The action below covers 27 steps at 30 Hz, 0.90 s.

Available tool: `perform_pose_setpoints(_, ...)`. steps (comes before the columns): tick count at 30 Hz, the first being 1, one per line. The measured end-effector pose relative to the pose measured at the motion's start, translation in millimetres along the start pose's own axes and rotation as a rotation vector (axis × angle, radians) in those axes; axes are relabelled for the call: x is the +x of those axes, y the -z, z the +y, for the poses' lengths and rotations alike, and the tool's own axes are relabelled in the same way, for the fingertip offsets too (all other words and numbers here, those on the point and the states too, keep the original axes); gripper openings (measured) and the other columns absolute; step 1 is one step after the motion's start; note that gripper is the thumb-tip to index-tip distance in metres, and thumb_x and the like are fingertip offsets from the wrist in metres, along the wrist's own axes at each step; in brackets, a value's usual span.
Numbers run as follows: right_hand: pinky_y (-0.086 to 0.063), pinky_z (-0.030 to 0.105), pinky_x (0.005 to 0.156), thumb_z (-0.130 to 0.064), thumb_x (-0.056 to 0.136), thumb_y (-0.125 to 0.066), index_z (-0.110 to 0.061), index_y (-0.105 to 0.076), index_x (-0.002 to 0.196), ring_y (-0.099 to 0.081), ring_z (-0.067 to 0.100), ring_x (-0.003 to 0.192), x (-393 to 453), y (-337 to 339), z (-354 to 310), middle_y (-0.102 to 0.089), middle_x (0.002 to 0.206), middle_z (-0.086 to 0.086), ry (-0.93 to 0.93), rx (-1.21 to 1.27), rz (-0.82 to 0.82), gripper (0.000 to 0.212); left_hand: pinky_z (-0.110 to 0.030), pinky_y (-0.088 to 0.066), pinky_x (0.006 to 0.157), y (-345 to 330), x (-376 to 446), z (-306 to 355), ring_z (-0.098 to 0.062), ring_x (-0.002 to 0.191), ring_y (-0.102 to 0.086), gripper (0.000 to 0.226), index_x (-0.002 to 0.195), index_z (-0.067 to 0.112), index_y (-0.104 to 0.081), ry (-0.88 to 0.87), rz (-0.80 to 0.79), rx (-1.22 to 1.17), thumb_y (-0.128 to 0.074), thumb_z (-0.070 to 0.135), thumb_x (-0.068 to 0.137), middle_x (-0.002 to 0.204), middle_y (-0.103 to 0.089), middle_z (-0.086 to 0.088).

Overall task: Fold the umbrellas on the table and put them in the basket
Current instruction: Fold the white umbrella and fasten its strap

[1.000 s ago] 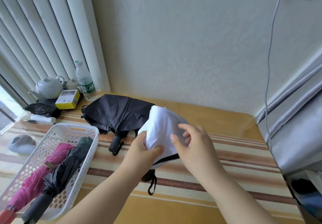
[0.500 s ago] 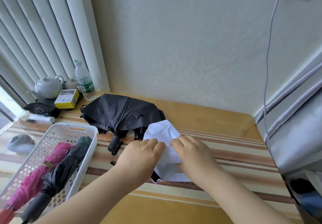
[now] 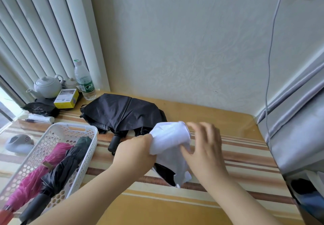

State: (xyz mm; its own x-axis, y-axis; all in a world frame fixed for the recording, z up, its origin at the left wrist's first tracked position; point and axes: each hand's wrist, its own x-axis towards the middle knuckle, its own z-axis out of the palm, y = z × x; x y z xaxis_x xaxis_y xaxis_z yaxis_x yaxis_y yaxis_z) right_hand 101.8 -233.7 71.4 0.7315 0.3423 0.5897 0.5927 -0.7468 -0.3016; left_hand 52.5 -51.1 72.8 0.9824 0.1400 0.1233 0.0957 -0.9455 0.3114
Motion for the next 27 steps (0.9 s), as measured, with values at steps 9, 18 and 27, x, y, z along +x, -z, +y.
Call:
perform_pose_setpoints(9, -0.042, 0.017, 0.08, -0.05, 0.097, -0.043, -0.03, -0.061, 0.111, -0.057, 0.004, 0.096, 10.2, 11.1, -46.2, -0.058, 0.09, -0.021, -0.616, 0.505, -0.653, 0.03, -0.024, -0.036, 0.049, 1.4, 2.5, 15.2, -0.016, 0.052, -0.046, 0.018, 0.077, 0.005, -0.056, 0.412, -0.112, -0.677, -0.064, 0.02, 0.078, 0.058, -0.051, -0.001)
perform_pose_setpoints(18, -0.029, 0.024, 0.103, -0.062, 0.094, -0.035, -0.048, -0.031, 0.144, -0.036, -0.001, 0.122, 3.3, 12.9, -53.3, -0.039, 0.133, -0.027, -0.723, 0.825, -0.87, 0.052, -0.024, -0.031, 0.048, 19.4, -1.3, 6.1, -0.017, 0.052, -0.035, 0.016, 0.074, 0.003, -0.052, 0.443, -0.386, -1.252, -0.065, 0.004, 0.065, 0.063, -0.038, -0.015)
perform_pose_setpoints(27, -0.039, 0.019, 0.078, -0.04, 0.087, -0.065, -0.027, -0.044, 0.124, -0.051, 0.009, 0.104, 6.6, 27.1, -3.3, -0.049, 0.118, -0.006, -0.74, 0.409, -0.388, 0.044, -0.04, -0.044, 0.063, 31.0, 4.6, -21.6, -0.03, 0.066, -0.056, 0.046, 0.095, -0.002, -0.063, 0.521, -0.273, -1.041, -0.07, 0.021, 0.056, 0.079, -0.064, -0.028)
